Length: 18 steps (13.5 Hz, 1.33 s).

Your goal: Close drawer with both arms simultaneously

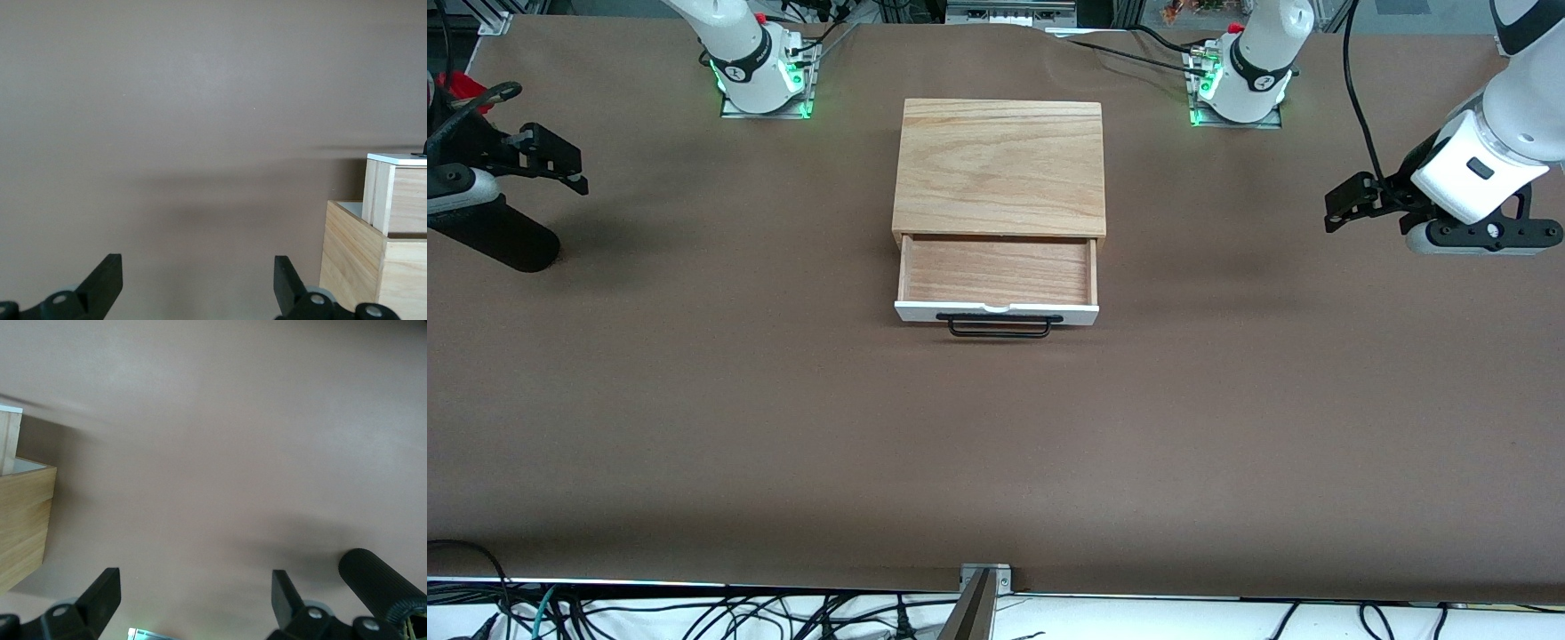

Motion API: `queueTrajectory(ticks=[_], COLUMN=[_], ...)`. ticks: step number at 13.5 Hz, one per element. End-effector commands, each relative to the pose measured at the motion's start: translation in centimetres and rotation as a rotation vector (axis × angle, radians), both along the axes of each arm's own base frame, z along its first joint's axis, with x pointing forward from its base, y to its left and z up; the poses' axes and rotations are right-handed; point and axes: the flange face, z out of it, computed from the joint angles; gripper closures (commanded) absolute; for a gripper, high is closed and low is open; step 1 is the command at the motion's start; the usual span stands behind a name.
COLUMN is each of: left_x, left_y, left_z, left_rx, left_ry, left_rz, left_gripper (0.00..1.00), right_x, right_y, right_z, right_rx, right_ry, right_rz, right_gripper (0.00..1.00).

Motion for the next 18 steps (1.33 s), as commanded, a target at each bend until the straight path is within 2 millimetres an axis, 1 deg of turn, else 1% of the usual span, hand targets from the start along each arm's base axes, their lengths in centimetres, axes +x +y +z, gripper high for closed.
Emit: queueTrajectory(ticks=[1, 3, 4, 5, 7, 9, 10, 11, 12, 13, 14, 16, 18], left_x=[0.0, 0.0, 0.5, 1.4, 1.8, 3.0, 3.9, 4.7, 5.2, 5.5, 5.9, 6.9, 7.9], left_y=[-0.1, -0.5, -0.9, -1.4, -2.2, -3.2, -3.7, -3.9, -5.1, -6.2, -6.9, -8.3, -8.6], left_z=[0.7, 0.7, 1.1, 1.3, 1.3, 0.0, -0.5, -0.6, -1.3, -2.4, -3.5, -6.2, -7.7], left_rx=[0.009, -0.004, -0.028, -0.051, -0.092, -0.183, -0.223, -0.241, -0.253, -0.275, -0.318, -0.44, -0.469], left_ry=[-0.001, -0.002, -0.01, -0.015, -0.013, 0.011, 0.019, 0.017, 0.028, 0.051, 0.078, 0.144, 0.135], left_rz=[-0.006, -0.011, -0.011, -0.014, -0.018, -0.013, -0.01, -0.008, -0.022, -0.032, -0.028, -0.005, 0.014], left_gripper=[0.0, 0.0, 0.0, 0.0, 0.0, 0.0, 0.0, 0.0, 0.0, 0.0, 0.0, 0.0, 0.0], right_x=[0.1, 0.1, 0.1, 0.1, 0.1, 0.1, 0.2, 0.7, 1.4, 2.4, 3.4, 5.7, 7.7], right_y=[0.2, 0.3, -0.1, -0.1, 0.1, 0.6, 1.0, 1.5, 2.3, 3.4, 4.9, 6.9, 9.1], right_z=[0.7, 0.6, 0.5, 0.5, 0.5, 0.6, 0.3, -0.8, -2.4, -3.6, -5.0, -8.1, -11.3], right_rx=[0.008, 0.006, 0.008, 0.01, 0.012, 0.019, 0.044, 0.07, 0.112, 0.155, 0.205, 0.321, 0.393], right_ry=[0.002, 0.005, 0.007, 0.006, 0.007, 0.006, 0.014, 0.043, 0.073, 0.093, 0.118, 0.17, 0.215], right_rz=[-0.02, -0.015, -0.01, -0.01, 0.0, 0.008, 0.011, 0.013, 0.015, 0.018, 0.027, 0.015, 0.02], right_gripper=[0.0, 0.0, 0.0, 0.0, 0.0, 0.0, 0.0, 0.0, 0.0, 0.0, 0.0, 0.0, 0.0])
